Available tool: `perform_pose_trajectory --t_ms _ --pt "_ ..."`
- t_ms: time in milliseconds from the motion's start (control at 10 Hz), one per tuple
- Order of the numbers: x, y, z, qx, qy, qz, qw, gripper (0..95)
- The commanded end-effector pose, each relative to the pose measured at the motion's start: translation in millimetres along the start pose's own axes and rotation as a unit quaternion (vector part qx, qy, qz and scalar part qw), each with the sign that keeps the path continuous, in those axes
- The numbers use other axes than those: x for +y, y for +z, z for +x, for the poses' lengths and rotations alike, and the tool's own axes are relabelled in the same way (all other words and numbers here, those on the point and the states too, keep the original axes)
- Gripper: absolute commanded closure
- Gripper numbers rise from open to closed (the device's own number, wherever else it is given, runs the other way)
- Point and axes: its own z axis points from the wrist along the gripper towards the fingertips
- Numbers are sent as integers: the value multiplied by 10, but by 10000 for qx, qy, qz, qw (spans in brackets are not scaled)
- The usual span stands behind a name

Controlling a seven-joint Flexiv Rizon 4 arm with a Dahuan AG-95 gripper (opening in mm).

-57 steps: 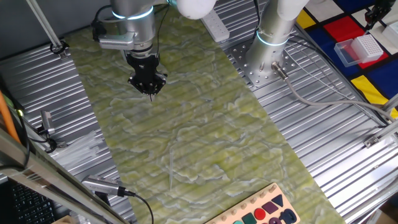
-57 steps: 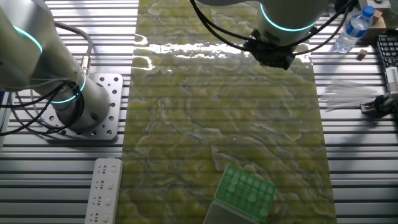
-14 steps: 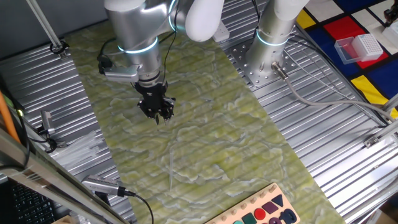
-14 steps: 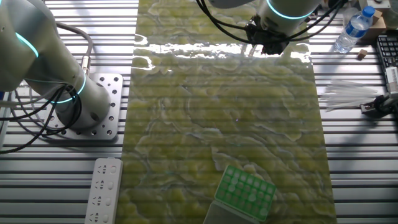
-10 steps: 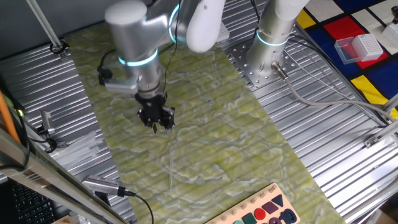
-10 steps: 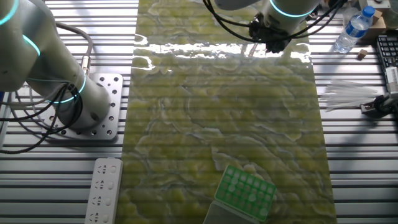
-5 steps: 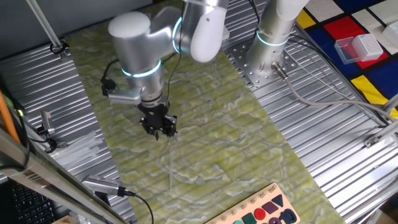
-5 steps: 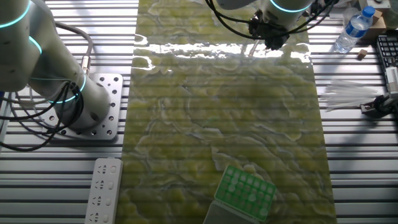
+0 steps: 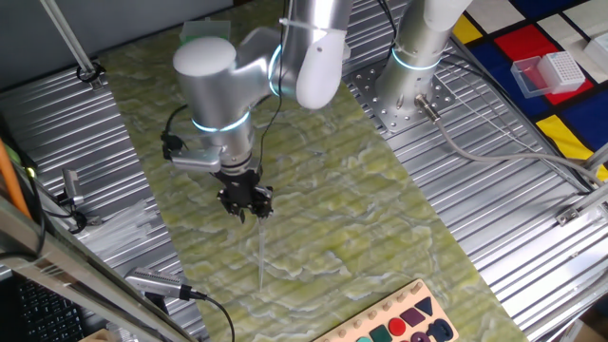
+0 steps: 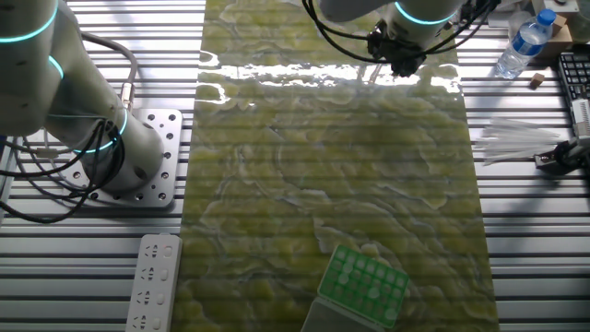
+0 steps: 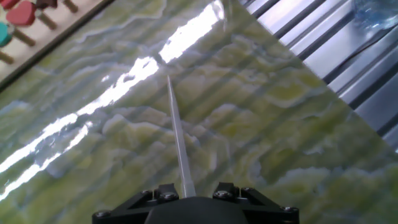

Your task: Insert a large pipette tip into the holder for large pipette tips

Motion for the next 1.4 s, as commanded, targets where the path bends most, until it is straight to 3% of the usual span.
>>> perform_pose_trajectory --t_ms 100,800,1300,1400 --pt "9 71 13 -14 -36 27 10000 570" --pt "106 306 90 -41 -92 79 9999 570" --pt "134 390 95 -72 -106 132 9998 570" --pt "137 395 95 -73 -103 135 9998 760"
